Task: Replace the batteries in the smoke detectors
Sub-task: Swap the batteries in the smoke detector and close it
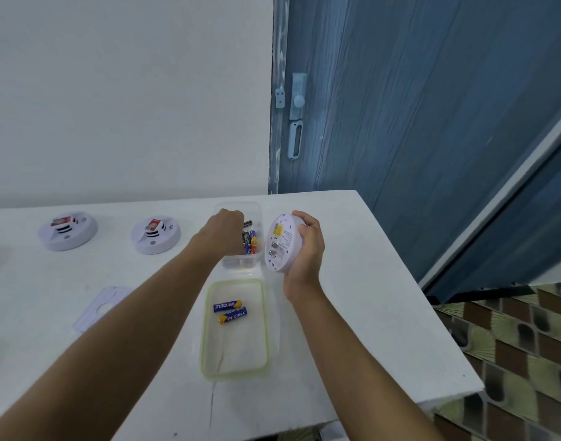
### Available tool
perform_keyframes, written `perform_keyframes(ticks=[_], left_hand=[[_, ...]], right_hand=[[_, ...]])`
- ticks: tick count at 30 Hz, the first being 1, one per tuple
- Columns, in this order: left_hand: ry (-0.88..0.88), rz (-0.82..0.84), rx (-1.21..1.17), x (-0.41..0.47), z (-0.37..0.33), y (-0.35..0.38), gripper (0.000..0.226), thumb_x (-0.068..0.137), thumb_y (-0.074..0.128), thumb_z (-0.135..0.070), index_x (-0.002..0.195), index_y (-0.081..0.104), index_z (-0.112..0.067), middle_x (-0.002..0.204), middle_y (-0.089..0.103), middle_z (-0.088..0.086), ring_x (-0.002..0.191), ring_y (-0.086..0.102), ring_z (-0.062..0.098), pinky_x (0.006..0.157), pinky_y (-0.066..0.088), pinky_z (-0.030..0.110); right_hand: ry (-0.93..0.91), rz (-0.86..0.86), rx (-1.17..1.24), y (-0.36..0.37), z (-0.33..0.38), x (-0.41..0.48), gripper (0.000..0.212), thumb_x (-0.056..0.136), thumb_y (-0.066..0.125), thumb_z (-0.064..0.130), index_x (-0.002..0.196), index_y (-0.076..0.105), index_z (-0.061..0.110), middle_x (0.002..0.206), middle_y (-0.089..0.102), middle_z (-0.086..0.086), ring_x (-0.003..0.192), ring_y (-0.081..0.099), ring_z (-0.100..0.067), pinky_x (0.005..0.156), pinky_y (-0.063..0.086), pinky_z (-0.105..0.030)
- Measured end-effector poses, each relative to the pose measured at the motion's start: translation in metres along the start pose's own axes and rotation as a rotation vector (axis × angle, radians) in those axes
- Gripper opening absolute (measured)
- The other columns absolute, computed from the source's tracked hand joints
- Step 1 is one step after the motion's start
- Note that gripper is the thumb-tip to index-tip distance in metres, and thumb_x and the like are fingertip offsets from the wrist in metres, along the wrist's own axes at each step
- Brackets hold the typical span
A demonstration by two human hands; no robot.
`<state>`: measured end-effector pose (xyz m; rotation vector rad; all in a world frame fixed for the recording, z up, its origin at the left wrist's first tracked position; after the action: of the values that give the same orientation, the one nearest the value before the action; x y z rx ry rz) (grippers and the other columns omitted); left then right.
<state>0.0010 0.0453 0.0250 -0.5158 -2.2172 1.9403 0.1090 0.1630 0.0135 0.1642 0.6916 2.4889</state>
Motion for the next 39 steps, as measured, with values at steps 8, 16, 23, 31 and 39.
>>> perform_keyframes(ticks=[8, 16, 23, 31, 39], left_hand=[[-0.092, -0.041, -0.627, -0.024, 0.0, -0.032, 0.045, 0.073, 0.074, -0.022, 0.113, 0.053, -0.021, 0.092, 0.069, 0.003, 0.086, 0.067, 0.021, 0.078, 0.056, 0.036], [0.033, 0.026, -1.081, -0.066, -0.017, -0.032, 0.024, 0.097, 0.051, -0.009, 0.107, 0.072, -0.017, 0.098, 0.071, 0.004, 0.079, 0.055, 0.015, 0.078, 0.052, 0.027], [0.121, -0.059, -1.249, -0.103, -0.014, -0.029, 0.006, 0.084, 0.074, -0.007, 0.089, 0.075, -0.007, 0.093, 0.074, 0.014, 0.081, 0.07, 0.022, 0.08, 0.058, 0.029], [0.112, -0.231, -1.05, -0.127, -0.021, -0.018, 0.013, 0.078, 0.081, -0.025, 0.089, 0.079, -0.032, 0.097, 0.07, -0.006, 0.09, 0.068, 0.014, 0.088, 0.054, 0.036], [0.061, -0.194, -1.234, -0.143, -0.025, -0.013, 0.019, 0.077, 0.081, -0.014, 0.095, 0.079, -0.019, 0.09, 0.076, -0.004, 0.087, 0.071, 0.007, 0.081, 0.053, 0.023]], right_hand=[[0.043, -0.047, 0.067, -0.001, 0.0, -0.002, 0.035, 0.076, 0.046, 0.031, 0.103, 0.066, 0.021, 0.109, 0.065, -0.005, 0.109, 0.061, -0.025, 0.082, 0.053, -0.034], [0.132, -0.046, 0.203, 0.003, 0.002, -0.011, 0.031, 0.078, 0.048, 0.033, 0.099, 0.068, 0.023, 0.106, 0.065, -0.009, 0.101, 0.061, -0.027, 0.078, 0.053, -0.035], [0.156, -0.053, 0.309, 0.005, 0.005, -0.019, 0.033, 0.08, 0.047, 0.032, 0.102, 0.067, 0.017, 0.101, 0.065, -0.011, 0.092, 0.062, -0.029, 0.073, 0.052, -0.035], [0.169, -0.022, 0.325, 0.012, 0.007, -0.032, 0.036, 0.086, 0.043, 0.031, 0.112, 0.062, 0.014, 0.102, 0.063, -0.011, 0.085, 0.062, -0.025, 0.065, 0.052, -0.028], [0.154, 0.008, 0.343, 0.016, 0.003, -0.042, 0.039, 0.072, 0.047, 0.034, 0.103, 0.063, 0.016, 0.096, 0.064, -0.009, 0.086, 0.062, -0.028, 0.069, 0.05, -0.031]])
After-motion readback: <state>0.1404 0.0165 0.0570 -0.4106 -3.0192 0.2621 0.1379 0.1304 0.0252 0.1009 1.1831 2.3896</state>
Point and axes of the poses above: each hand's wrist, its own x-axis towards the middle knuckle, its own y-axis out of the palm, z = x × y, the point moved 1 cm from there along x, towards the middle knuckle
